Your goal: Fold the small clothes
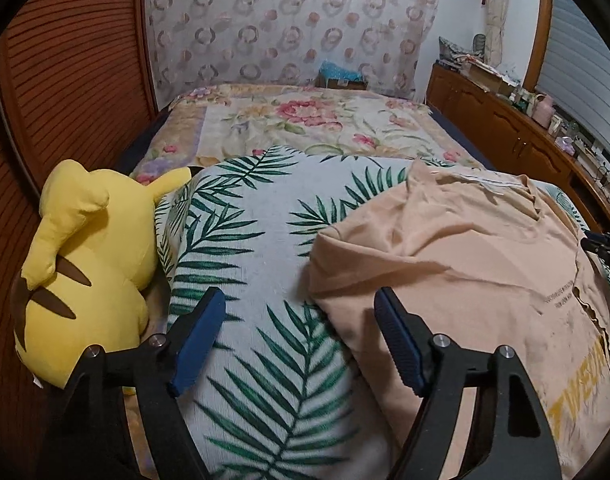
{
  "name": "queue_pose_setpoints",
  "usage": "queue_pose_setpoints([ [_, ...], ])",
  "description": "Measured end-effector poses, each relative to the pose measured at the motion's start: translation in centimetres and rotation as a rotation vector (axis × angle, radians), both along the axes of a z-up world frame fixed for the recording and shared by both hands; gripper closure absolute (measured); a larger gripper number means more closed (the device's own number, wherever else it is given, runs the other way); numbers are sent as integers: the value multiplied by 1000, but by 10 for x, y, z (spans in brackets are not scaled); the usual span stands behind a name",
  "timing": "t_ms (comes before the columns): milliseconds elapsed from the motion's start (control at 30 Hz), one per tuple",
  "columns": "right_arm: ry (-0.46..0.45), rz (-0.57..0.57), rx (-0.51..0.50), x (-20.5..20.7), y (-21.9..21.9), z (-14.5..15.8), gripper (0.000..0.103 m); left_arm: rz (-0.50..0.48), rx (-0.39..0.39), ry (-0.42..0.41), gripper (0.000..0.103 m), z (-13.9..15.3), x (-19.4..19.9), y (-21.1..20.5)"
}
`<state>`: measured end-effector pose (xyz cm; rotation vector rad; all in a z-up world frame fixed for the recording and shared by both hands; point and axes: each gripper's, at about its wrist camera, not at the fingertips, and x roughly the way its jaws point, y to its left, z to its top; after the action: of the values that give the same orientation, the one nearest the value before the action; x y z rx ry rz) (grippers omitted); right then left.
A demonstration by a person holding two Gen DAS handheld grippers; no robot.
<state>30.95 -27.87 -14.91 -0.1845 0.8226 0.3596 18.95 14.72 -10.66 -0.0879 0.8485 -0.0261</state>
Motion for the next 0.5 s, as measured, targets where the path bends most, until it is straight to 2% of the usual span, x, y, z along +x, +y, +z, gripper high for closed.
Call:
queue_pose_setpoints([
  [233,5,18,-9,4,5,-1,46,-40,-26,25,41,-4,19,-6],
  [500,21,34,-10,14,6,0,46,-66,-21,32,43,-2,35,-15],
])
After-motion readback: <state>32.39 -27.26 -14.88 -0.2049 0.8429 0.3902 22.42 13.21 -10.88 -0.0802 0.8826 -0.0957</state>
